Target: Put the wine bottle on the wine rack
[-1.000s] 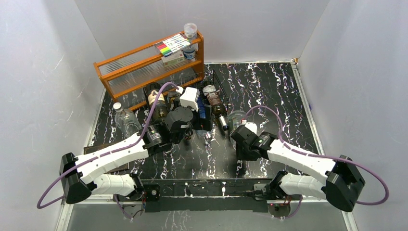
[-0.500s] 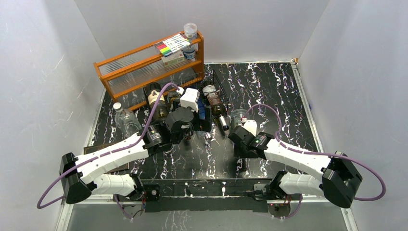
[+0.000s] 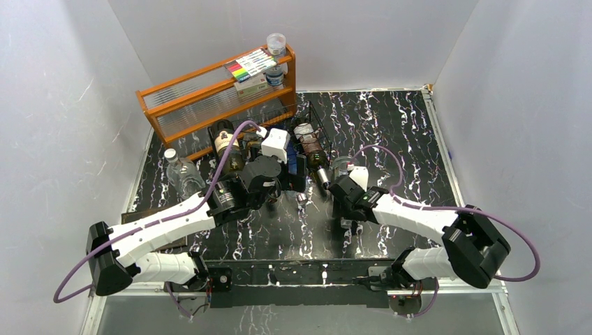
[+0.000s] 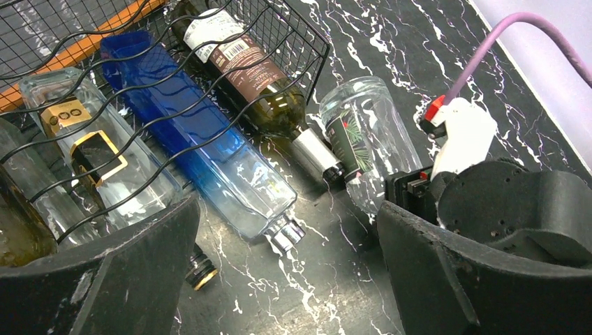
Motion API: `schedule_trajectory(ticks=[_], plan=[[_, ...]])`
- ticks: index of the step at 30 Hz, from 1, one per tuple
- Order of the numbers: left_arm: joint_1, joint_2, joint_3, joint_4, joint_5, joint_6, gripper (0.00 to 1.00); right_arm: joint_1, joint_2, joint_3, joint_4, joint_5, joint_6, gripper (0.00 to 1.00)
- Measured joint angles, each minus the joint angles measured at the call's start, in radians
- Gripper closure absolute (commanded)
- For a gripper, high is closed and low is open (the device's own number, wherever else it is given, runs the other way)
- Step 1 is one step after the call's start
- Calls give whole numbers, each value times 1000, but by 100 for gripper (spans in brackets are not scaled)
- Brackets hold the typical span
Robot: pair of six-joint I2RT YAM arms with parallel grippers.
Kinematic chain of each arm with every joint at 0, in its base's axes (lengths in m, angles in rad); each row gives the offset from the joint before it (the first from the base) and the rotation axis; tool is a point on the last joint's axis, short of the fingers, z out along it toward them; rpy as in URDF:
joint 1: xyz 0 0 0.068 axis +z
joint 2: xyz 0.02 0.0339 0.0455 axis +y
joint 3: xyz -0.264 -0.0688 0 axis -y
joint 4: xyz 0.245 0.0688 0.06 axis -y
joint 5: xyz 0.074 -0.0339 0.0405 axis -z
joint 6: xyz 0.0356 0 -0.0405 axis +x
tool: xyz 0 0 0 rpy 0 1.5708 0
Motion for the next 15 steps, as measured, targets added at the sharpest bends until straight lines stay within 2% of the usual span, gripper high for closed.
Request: schedule_trajectory(ticks=[5,13,15], plan=[[0,-11,0,-13,-1,0,2,-19,31,-1,72,-13,-21,31],[0,-23,0,-19,-6,4,2,-23,32,-42,150,-8,-17,46],[0,-23,0,-19,-7,7,2,-24,18,-56,160,0,-17,47]])
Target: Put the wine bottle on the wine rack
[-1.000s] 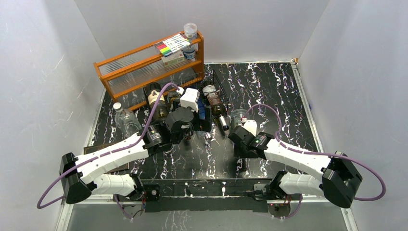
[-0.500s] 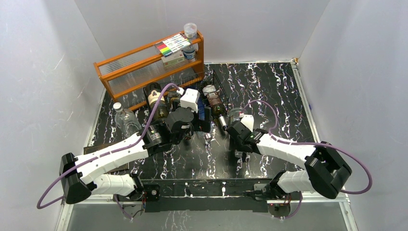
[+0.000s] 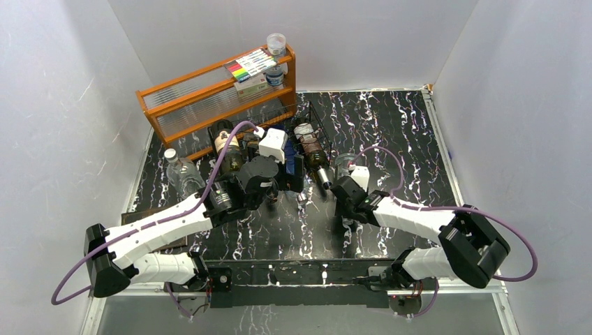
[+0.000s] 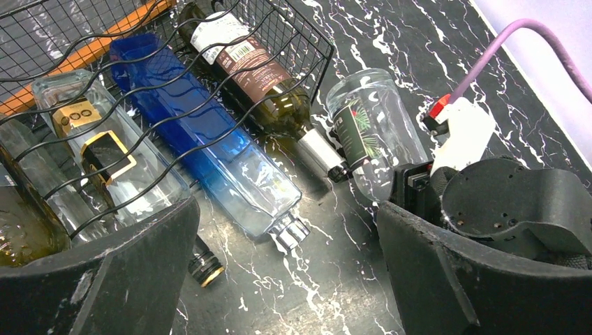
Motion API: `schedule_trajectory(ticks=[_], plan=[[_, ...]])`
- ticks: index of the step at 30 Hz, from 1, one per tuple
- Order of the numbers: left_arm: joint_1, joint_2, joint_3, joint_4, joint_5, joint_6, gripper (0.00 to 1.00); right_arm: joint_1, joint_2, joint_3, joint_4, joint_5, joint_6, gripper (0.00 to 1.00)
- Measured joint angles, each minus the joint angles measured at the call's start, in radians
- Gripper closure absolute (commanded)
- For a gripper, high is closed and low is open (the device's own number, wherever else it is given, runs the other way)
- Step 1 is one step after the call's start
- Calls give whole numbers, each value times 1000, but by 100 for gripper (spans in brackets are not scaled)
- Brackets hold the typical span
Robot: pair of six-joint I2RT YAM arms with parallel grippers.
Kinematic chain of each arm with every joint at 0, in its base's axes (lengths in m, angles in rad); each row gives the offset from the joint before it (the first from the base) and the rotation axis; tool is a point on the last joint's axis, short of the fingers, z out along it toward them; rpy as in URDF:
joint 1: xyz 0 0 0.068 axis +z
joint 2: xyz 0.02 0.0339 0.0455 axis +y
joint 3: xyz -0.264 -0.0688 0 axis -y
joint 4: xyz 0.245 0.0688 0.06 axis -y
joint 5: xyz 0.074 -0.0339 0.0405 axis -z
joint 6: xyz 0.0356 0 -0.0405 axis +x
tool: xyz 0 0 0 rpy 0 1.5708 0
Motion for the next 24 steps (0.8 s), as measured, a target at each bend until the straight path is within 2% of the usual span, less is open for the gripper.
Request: schedule_trajectory(ticks=[6,9,15,17,19,24], plan=[[0,0,0,-3,-1,8,2,-2,-27,-30,17,29,-6,44],[0,0,0,-10,-1,11,2,-2,-27,-30,20,34,-14,48],[0,0,0,-23,-1,11,2,-2,-17,-32,44,44,-27,71],[0,0,0,-23,-2,11,2,-3,-16,-36,54,51,-30,82],[0,-1,0,-25,-2,11,2,-3,-16,-40,65,57,-33,98],[0,-2,0,-31,-2,11,2,-3,-16,-42,71,63,-45,100]])
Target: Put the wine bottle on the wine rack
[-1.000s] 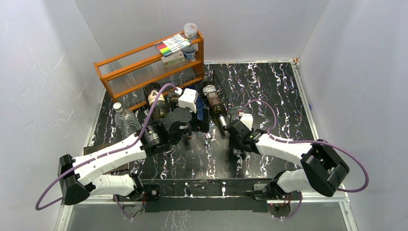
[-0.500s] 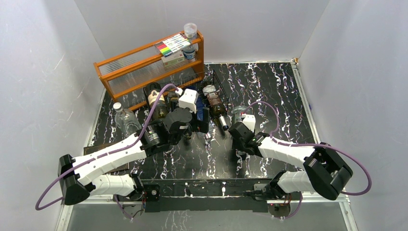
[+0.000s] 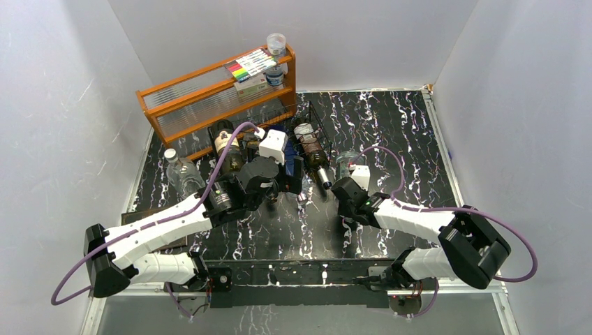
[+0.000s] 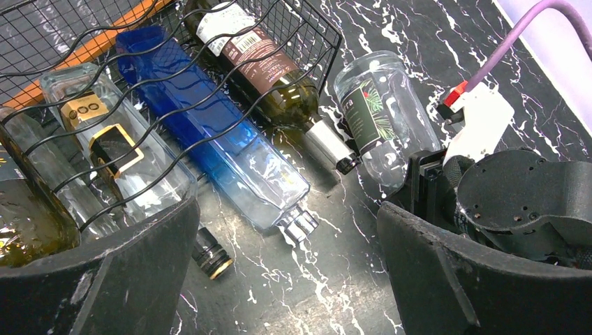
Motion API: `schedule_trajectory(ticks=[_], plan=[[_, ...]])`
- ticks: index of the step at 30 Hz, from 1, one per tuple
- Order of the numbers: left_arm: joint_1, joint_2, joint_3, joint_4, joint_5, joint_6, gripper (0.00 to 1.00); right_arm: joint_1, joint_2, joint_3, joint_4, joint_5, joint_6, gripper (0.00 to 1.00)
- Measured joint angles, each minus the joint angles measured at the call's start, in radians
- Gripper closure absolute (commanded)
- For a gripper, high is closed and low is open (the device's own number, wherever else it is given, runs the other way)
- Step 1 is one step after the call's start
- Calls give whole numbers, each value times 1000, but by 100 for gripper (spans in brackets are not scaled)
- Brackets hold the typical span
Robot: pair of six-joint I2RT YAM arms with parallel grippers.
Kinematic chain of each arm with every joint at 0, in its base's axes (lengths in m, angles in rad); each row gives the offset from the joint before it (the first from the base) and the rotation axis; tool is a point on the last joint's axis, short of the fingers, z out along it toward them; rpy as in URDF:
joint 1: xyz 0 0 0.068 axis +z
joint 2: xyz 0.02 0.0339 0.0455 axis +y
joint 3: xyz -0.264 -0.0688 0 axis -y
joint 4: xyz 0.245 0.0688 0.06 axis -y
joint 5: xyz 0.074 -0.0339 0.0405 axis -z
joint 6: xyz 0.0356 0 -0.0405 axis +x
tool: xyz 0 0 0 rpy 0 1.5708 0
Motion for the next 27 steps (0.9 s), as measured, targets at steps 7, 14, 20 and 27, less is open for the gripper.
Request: schedule_trajectory(ticks=[7,14,20,27], plan=[[0,0,0,-6,0,0,2,0,0,0,2,7,-15,100],[0,-7,0,-12,0,4,2,0,-36,-39,55,27,-62,100],[0,-16,0,-21,-4,6,2,-1,-127,-110,96,43,-101,100],[0,-17,0,-21,-7,7,2,-1,-226,-166,133,60,-129,100]])
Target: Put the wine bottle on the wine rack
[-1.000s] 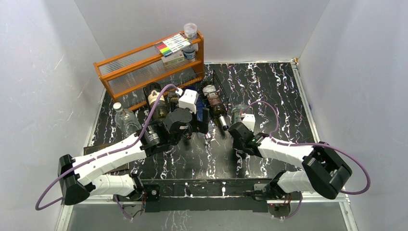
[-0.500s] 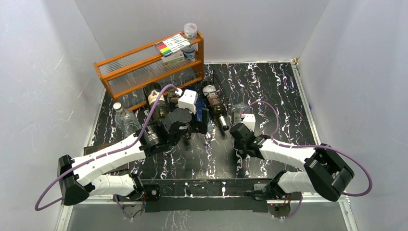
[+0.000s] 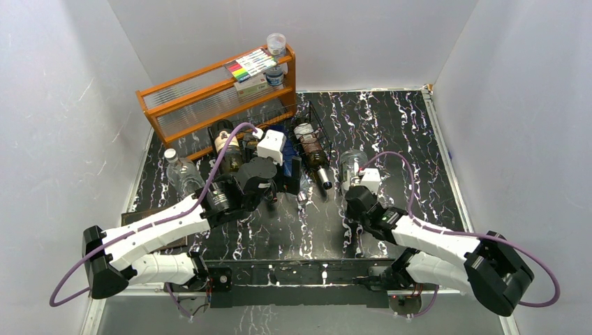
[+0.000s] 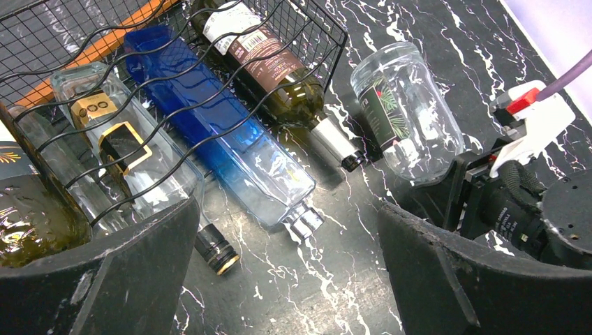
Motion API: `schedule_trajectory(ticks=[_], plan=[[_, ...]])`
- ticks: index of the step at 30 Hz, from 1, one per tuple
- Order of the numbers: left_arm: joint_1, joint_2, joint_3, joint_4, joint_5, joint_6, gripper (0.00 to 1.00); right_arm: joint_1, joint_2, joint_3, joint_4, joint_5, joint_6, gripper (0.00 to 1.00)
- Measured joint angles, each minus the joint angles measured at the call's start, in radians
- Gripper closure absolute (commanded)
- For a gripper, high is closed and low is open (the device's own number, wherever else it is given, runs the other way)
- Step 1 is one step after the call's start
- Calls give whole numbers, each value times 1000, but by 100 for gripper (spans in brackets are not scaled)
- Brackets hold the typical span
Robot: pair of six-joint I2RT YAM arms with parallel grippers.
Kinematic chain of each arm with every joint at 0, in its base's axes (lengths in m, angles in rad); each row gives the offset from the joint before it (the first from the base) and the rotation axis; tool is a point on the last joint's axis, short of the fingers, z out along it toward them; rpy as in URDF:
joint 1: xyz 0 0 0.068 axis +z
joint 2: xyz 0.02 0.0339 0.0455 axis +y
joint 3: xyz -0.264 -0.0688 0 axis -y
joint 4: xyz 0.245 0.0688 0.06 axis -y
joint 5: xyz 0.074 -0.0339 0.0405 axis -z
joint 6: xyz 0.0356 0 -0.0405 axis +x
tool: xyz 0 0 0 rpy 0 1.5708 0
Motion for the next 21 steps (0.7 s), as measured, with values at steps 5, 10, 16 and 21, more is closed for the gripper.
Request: schedule_trajectory(ticks=[5,10,16,21], plan=[[0,0,0,0,0,0,2,0,-41,-11,10,6,-3,100],[0,0,0,0,0,0,2,0,-96,-30,6,6,-3,100],[0,0,0,0,0,0,2,0,-220,-35,-12,7,-10,100],[0,0,2,0,-3,4,2,0,-320,-47,9,10,-33,100]])
